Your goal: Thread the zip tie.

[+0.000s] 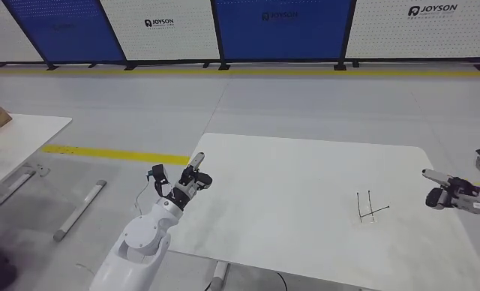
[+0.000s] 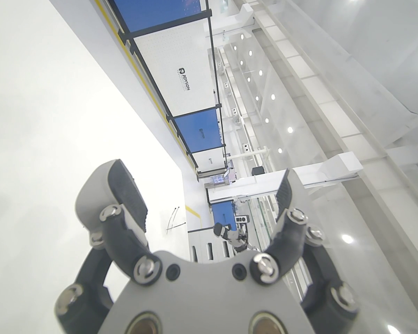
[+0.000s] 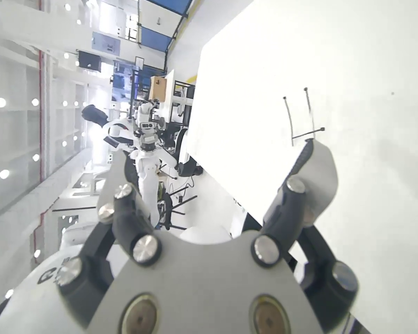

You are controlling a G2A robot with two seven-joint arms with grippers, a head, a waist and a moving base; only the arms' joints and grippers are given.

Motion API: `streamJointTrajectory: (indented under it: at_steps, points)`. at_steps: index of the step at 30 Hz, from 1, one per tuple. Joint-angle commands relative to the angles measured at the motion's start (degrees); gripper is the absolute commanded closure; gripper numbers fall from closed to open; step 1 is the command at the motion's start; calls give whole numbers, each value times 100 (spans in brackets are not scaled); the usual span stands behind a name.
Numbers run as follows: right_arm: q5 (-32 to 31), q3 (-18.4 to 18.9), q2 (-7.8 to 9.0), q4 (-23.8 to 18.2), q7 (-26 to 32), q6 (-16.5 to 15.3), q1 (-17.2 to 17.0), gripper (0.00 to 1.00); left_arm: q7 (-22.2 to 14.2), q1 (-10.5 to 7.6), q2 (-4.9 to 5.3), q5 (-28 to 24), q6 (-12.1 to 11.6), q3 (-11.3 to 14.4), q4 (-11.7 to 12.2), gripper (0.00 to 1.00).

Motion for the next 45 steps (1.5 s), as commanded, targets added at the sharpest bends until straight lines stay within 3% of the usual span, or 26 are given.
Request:
streamJointTrajectory:
  at_steps: [1, 5, 9, 20, 23, 26, 30, 38, 40, 45]
  points:
    - [-186, -319, 8, 650, -8, 97, 407, 0, -1, 0, 0, 0, 0, 0, 0, 0]
    - [-543, -877, -59, 1516, -272, 201, 955, 0, -1, 0, 0, 0, 0, 0, 0, 0]
    - [-958, -1405, -128, 1962, -316, 185, 1267, 0, -1, 0, 0, 0, 0, 0, 0, 0]
    - [-958, -1405, -128, 1962, -316, 185, 1267, 0, -1, 0, 0, 0, 0, 0, 0, 0]
    - [-1021, -1516, -134, 1646, -404, -293, 1071, 0, -1, 0, 0, 0, 0, 0, 0, 0]
    - [-897, -1612, -130, 1733, -18, -598, 1071, 0, -1, 0, 0, 0, 0, 0, 0, 0]
    - [-535, -2100, -176, 2274, 1, -1061, 1328, 0, -1, 0, 0, 0, 0, 0, 0, 0]
    - [-465, -3421, -338, 3534, 1, -1748, 2283, 0, -1, 0, 0, 0, 0, 0, 0, 0]
    - [-434, -3529, -390, 3819, 1, -1832, 2468, 0, -1, 0, 0, 0, 0, 0, 0, 0]
    - [-434, -3529, -390, 3819, 1, -1832, 2468, 0, -1, 0, 0, 0, 0, 0, 0, 0]
